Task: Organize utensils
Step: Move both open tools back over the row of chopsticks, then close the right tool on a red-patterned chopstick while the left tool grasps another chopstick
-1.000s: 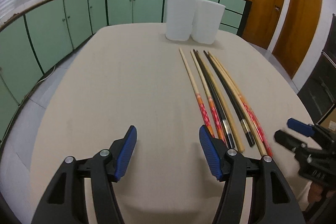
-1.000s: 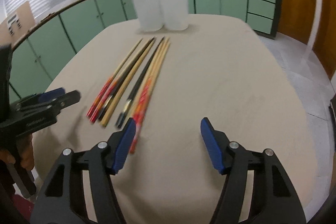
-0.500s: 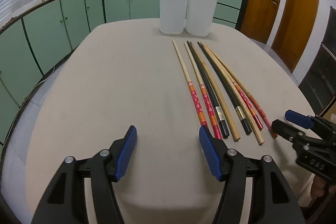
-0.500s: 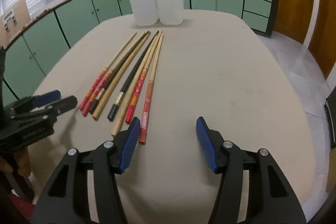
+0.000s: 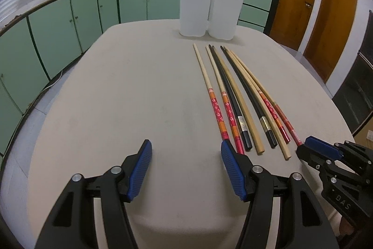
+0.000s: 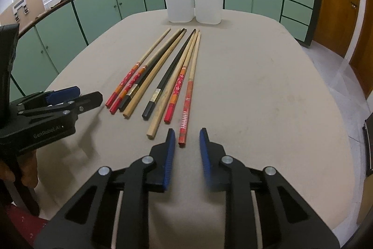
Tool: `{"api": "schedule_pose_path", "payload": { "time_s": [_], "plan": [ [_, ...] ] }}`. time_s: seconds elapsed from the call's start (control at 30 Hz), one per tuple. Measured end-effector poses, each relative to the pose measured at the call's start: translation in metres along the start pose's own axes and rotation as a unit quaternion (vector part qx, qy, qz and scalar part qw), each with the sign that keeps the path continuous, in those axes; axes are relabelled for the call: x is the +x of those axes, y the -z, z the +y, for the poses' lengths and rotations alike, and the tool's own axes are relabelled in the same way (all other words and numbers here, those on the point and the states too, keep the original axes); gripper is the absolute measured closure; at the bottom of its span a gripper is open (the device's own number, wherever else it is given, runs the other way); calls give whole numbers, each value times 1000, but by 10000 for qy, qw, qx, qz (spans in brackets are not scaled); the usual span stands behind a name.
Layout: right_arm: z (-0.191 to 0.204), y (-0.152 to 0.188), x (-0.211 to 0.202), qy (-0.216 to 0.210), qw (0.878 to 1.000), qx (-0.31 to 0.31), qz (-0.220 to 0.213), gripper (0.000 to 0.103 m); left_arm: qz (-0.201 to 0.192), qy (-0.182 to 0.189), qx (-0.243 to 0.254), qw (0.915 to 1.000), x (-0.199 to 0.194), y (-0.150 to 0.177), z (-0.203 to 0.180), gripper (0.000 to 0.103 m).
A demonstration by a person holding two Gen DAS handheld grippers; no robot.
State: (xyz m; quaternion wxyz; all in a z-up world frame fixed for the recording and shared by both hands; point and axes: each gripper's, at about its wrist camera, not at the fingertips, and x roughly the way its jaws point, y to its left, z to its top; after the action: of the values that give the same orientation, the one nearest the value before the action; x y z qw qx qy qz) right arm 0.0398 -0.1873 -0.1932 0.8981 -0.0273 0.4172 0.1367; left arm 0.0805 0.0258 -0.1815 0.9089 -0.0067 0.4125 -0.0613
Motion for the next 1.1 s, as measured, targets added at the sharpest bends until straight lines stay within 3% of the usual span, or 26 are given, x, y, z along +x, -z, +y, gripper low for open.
{"api": "schedule_pose_path", "payload": {
  "time_s": [0.1, 0.17, 1.1],
  "plan": [
    [3, 0, 2, 47, 10000, -61, 0, 88, 35, 7, 34, 10000, 1, 1, -2, 42],
    [4, 0, 2, 51, 9999, -111, 4, 97, 39, 33, 42, 10000, 0, 2, -3, 42],
    [-9, -3, 5, -31, 9998, 219, -1, 97, 131, 19, 295, 9995, 6, 2, -16, 42]
  ]
}}
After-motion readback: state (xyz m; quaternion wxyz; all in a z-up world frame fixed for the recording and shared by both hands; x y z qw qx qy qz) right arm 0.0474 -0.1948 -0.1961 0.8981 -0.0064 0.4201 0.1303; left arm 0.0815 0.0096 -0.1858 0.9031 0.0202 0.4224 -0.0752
